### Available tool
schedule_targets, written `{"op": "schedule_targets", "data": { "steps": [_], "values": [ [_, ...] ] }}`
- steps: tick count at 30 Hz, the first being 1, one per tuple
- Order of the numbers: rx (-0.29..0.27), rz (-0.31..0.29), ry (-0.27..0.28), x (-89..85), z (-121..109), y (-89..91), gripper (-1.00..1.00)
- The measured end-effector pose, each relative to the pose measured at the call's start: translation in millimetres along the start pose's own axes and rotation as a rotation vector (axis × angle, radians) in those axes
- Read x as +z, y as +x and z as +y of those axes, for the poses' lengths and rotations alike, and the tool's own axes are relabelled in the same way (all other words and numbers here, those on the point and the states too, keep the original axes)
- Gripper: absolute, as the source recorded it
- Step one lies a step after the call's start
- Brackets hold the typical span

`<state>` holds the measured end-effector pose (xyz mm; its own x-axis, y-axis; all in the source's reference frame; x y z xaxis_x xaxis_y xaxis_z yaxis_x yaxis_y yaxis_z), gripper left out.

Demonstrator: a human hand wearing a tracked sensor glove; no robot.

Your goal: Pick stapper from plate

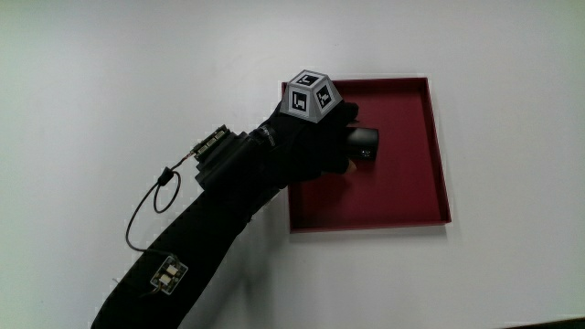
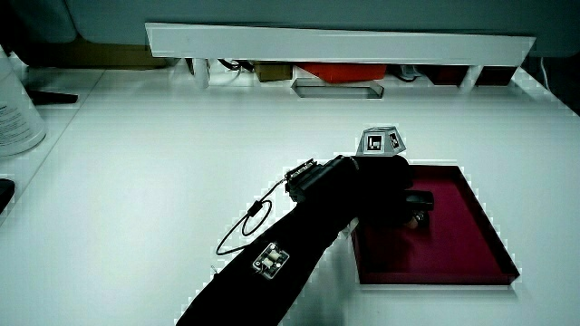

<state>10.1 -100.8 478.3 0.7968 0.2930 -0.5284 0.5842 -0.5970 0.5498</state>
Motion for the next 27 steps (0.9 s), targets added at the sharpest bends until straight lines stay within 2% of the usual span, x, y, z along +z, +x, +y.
{"op": "schedule_targets", "data": {
  "steps": [3, 9, 15, 21, 25, 26, 27],
  "values": [
    [0.004, -0.008, 0.002, 0.2, -0.7, 0.7, 0.74],
    [-0.022, -0.011, 0.042, 1.2, -2.9, 0.5, 1.0],
    [-0.049, -0.015, 0.077, 3.8, -5.8, -0.7, 1.0],
    [-0.089, 0.01, 0.12, 25.6, -27.6, 10.9, 1.0],
    [-0.123, 0.035, 0.15, 37.5, -42.1, 11.6, 1.0],
    [-0.13, 0.021, 0.15, 39.0, -44.8, 9.6, 1.0],
    [-0.167, 0.03, 0.162, 38.4, -44.4, 4.1, 1.0]
  ]
}}
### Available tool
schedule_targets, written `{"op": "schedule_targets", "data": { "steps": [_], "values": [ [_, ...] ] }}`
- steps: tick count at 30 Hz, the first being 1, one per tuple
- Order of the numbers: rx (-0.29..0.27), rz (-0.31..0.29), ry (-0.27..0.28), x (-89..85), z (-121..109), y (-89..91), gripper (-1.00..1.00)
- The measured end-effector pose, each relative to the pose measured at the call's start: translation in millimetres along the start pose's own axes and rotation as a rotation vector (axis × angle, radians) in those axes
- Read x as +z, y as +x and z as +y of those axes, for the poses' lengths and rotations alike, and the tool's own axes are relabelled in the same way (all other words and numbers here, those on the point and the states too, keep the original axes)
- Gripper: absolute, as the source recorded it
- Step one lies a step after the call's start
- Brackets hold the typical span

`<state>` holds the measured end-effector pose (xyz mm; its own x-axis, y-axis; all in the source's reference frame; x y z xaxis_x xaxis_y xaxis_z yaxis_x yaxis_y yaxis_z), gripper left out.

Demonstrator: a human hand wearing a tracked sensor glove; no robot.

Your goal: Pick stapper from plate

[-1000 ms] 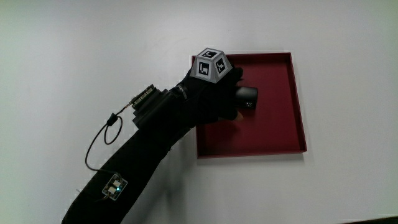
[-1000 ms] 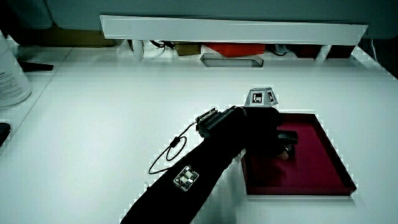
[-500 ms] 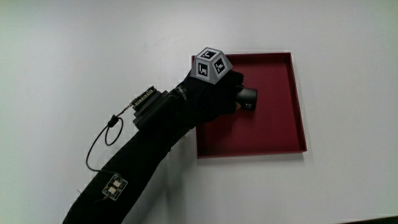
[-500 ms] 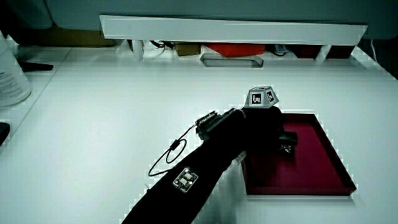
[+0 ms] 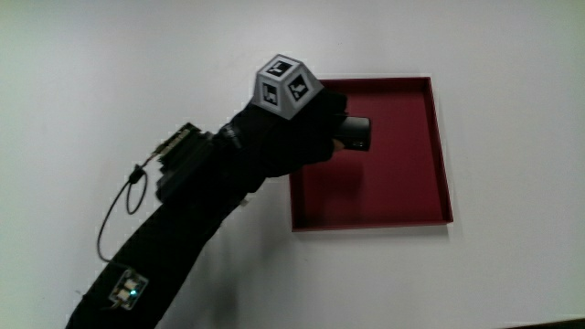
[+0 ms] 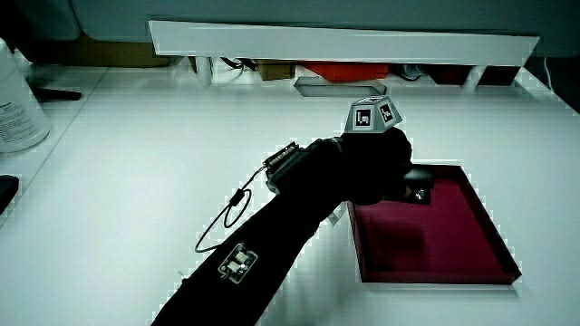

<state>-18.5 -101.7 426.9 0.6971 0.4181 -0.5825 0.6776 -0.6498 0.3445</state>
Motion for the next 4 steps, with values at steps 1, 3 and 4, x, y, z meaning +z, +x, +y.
{"op": "schedule_targets", "data": {
  "steps": [1, 3, 4],
  "values": [
    [0.02, -0.049, 0.002, 1.3, -4.2, -2.9, 1.0],
    [0.009, -0.012, 0.013, 13.7, -18.4, 0.3, 1.0],
    [0.03, 0.007, 0.016, 19.5, -25.9, 2.4, 1.0]
  ]
}}
